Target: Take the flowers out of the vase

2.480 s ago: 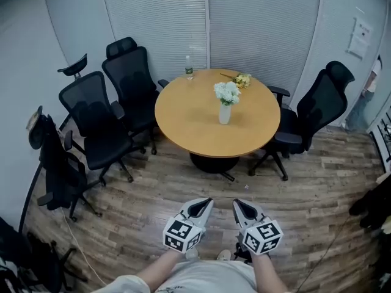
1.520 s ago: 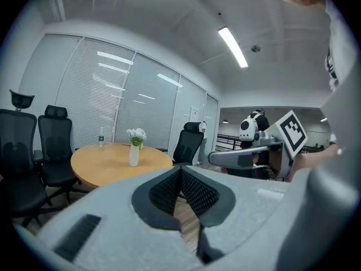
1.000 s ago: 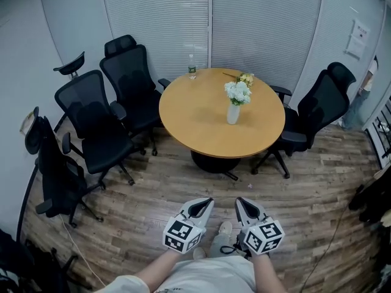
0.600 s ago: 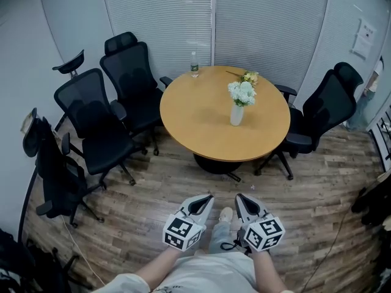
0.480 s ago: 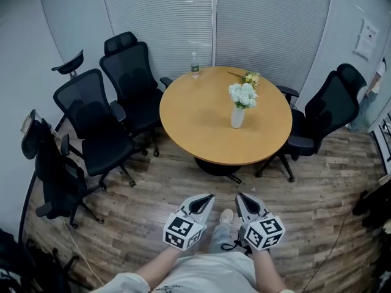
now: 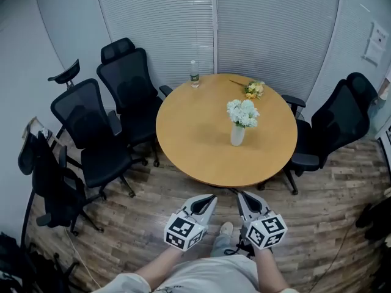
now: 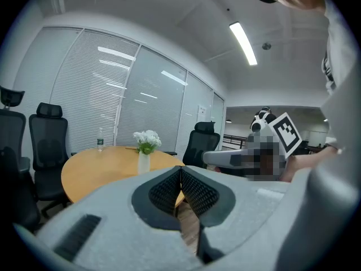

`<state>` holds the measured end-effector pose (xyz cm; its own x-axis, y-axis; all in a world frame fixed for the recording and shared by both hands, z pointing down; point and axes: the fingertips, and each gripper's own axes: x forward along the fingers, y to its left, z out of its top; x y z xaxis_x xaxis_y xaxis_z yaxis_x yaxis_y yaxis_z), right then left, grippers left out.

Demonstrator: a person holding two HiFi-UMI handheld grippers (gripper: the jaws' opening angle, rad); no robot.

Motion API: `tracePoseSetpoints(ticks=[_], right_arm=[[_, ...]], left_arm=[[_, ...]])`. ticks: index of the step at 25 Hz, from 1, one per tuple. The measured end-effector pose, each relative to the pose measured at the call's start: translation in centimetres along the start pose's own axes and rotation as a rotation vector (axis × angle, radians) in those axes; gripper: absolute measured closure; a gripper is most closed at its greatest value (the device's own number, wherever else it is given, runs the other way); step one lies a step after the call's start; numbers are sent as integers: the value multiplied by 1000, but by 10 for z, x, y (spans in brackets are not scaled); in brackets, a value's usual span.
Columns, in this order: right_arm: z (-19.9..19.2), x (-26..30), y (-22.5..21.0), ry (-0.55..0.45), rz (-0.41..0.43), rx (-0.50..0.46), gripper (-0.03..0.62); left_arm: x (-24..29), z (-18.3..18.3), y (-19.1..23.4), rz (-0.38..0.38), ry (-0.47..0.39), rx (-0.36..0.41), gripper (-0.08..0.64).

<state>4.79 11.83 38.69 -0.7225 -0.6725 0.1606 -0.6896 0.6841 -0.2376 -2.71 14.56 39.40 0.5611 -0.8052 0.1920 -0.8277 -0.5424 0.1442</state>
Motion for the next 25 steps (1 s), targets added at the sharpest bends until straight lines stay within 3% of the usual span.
tracePoseSetpoints(ticks=[14,25], right_arm=[[56,71,-106,13,64,-34,584],[61,106,-155,33,68,-30,584]], left_arm=[[119,48,56,63,-35,-3,549],[170,55,81,76,-27,-17,549]])
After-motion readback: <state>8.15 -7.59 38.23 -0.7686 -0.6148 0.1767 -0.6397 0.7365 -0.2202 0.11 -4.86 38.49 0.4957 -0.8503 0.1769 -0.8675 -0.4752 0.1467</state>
